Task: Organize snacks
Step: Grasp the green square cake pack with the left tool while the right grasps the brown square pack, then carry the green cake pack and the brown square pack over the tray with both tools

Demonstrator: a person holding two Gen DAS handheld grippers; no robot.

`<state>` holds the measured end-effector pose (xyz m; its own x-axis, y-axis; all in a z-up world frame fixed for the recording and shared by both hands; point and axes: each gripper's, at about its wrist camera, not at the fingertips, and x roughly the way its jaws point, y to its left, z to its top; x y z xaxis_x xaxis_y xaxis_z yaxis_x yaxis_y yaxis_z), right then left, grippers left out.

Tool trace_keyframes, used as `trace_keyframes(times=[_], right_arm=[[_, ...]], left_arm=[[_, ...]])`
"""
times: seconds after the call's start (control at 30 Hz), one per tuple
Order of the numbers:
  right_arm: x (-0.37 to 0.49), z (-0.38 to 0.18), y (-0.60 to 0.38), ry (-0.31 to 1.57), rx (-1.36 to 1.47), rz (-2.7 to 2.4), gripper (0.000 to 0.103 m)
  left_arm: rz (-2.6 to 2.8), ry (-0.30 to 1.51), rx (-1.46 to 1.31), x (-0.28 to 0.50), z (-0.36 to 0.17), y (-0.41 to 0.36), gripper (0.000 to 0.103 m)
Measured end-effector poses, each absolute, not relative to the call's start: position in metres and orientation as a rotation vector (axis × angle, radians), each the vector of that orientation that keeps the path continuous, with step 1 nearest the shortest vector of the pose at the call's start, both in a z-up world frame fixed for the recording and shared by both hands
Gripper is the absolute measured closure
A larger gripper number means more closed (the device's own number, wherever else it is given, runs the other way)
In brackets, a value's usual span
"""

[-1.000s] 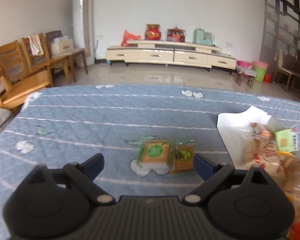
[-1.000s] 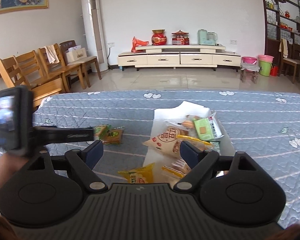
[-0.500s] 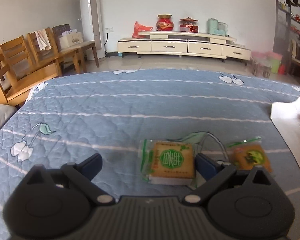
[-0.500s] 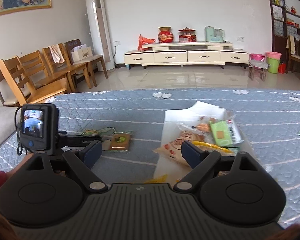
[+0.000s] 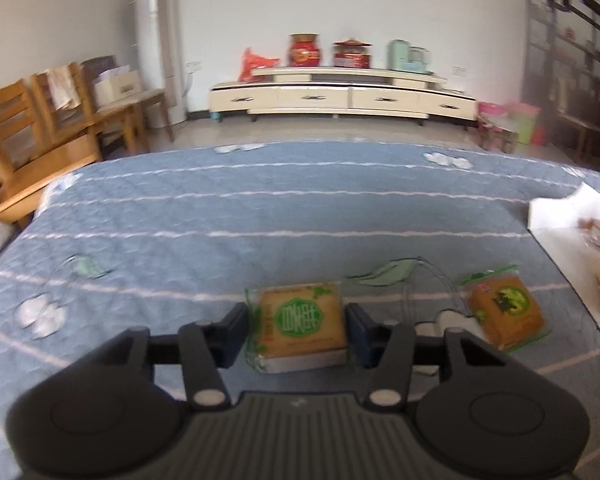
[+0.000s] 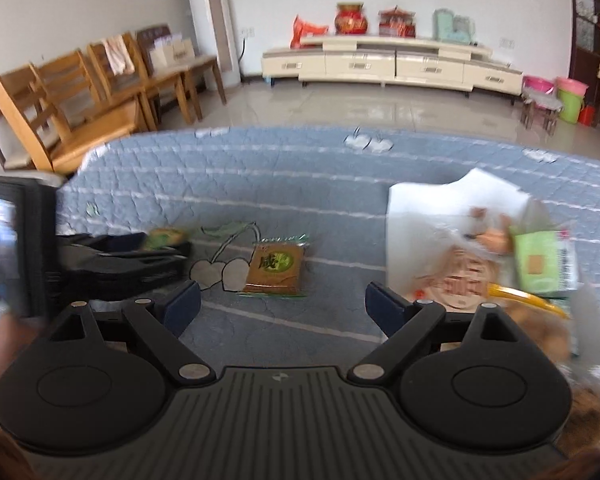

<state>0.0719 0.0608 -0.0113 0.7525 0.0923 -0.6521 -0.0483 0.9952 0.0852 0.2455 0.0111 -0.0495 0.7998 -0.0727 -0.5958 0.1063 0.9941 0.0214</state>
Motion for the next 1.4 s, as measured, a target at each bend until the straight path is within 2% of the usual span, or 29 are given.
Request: trace_keyframes(times=[0.2, 0.23, 0.27, 0.3, 0.37, 0.43, 0.47, 0.8, 1.07, 1.4], right_arm=[[0.126, -0.043, 0.082, 0.824, 0.011, 0.035, 0.0], [0.131, -0.049, 0.084, 0.836, 0.012, 0.026, 0.002], [0.138, -0.054, 0.085, 0.851, 0.018, 0.016, 0.009], [0.143, -0.059, 0.086, 0.863, 0.024, 0.008, 0.008], [0.147, -0.063, 0.093, 0.845, -0.007, -0.015, 0.013], [0.145, -0.063, 0.1, 0.823, -0.023, -0.007, 0.047], [0.143, -0.062, 0.104, 0.813, -0.034, -0.007, 0.051], [0.074, -0.029, 0.125, 0.719, -0.068, 0.025, 0.051], [-0.002, 0.016, 0.112, 0.625, -0.018, 0.016, 0.051], [-0.082, 0.044, 0.086, 0.554, 0.024, -0.035, 0.051]], left_arm=[[-0.024, 0.632, 0.016, 0.228, -0.043, 0.045, 0.053], [-0.016, 0.638, 0.009, 0.227, -0.044, 0.049, 0.053], [-0.005, 0.639, 0.004, 0.224, -0.044, 0.053, 0.053], [0.007, 0.641, -0.001, 0.22, -0.043, 0.055, 0.053], [0.03, 0.633, -0.006, 0.214, -0.042, 0.061, 0.053], [0.05, 0.623, -0.009, 0.207, -0.04, 0.062, 0.054], [0.049, 0.62, -0.016, 0.204, -0.038, 0.062, 0.054], [0.046, 0.56, -0.03, 0.163, -0.01, 0.055, 0.055], [0.045, 0.482, 0.012, 0.109, 0.019, 0.043, 0.055], [-0.01, 0.417, 0.055, 0.053, 0.041, 0.019, 0.055]])
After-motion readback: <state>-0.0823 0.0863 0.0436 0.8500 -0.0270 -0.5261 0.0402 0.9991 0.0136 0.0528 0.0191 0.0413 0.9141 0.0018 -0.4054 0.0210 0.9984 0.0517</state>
